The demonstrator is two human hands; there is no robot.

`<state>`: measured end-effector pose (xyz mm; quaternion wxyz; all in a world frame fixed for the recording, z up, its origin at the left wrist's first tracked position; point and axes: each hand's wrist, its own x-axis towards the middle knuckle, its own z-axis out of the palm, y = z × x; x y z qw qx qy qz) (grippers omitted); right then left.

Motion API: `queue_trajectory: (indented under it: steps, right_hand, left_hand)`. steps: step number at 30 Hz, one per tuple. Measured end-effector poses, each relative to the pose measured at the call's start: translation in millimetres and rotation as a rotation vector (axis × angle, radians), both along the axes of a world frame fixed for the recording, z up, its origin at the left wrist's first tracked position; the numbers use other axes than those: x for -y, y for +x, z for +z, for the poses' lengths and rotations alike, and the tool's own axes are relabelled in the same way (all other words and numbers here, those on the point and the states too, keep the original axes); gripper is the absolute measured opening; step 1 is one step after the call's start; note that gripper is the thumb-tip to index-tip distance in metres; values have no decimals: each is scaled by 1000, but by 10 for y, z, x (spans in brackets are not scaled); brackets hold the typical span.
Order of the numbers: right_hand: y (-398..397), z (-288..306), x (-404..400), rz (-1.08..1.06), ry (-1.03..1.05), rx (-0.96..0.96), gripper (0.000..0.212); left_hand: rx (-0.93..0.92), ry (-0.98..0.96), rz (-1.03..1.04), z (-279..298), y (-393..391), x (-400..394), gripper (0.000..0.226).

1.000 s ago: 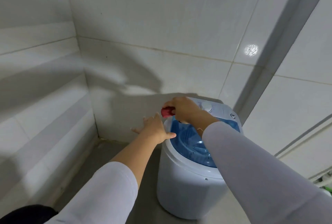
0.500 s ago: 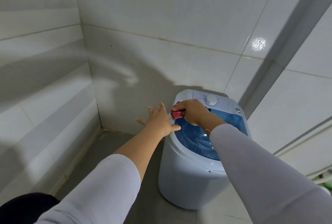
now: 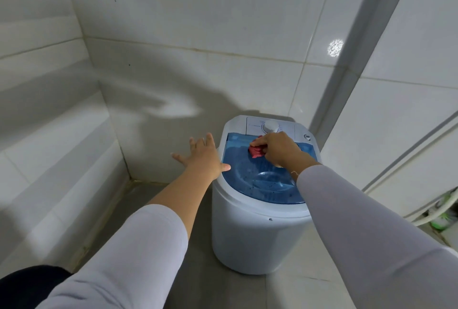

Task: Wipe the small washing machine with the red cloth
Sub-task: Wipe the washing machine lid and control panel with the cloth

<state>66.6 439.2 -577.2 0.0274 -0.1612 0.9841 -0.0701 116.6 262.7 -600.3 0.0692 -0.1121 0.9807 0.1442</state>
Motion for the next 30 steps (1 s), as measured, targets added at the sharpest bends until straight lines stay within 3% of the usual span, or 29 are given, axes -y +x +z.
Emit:
queue_trajectory:
  steps: [18,30]
  right_hand:
    - [195,-88,-950,-252,-30,-60,45]
    - [229,-170,-1164,-482,-254,-31,32]
  left_hand:
    - [14,-60,79,-3,0,-56,105]
    - [48,-58,112,8,-3,-57,106]
